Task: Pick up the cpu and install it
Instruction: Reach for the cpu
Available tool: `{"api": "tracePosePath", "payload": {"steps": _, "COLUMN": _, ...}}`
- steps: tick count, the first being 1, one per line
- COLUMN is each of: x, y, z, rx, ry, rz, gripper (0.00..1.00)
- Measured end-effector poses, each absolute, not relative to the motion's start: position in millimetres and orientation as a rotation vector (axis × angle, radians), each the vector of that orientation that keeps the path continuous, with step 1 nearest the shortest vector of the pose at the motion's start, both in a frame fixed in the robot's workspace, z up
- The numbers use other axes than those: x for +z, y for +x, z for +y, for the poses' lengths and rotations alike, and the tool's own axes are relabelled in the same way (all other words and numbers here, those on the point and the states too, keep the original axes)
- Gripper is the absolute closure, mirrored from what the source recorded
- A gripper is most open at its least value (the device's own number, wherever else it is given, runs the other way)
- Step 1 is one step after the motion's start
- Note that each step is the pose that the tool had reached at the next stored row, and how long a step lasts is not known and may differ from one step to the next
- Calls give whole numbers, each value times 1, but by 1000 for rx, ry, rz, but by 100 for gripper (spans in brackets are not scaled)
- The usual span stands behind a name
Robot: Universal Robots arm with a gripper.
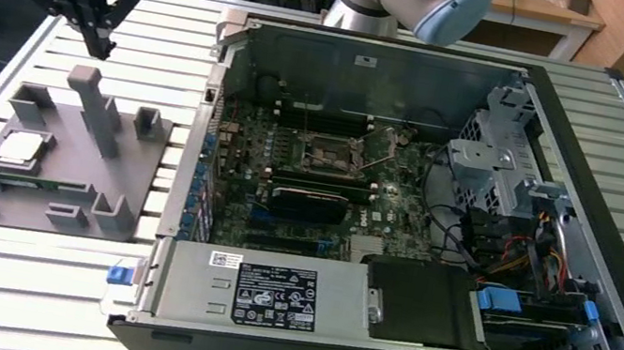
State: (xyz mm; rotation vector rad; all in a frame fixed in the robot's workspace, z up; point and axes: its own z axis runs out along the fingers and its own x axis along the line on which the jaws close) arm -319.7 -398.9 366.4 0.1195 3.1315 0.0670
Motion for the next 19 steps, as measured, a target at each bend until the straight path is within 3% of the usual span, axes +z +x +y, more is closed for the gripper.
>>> {"api": "tracePosePath", "payload": {"steps": 19, "x": 358, "y": -357, "z": -399, "rx": 67, "ry": 120, "rz": 3142, "gripper": 89}}
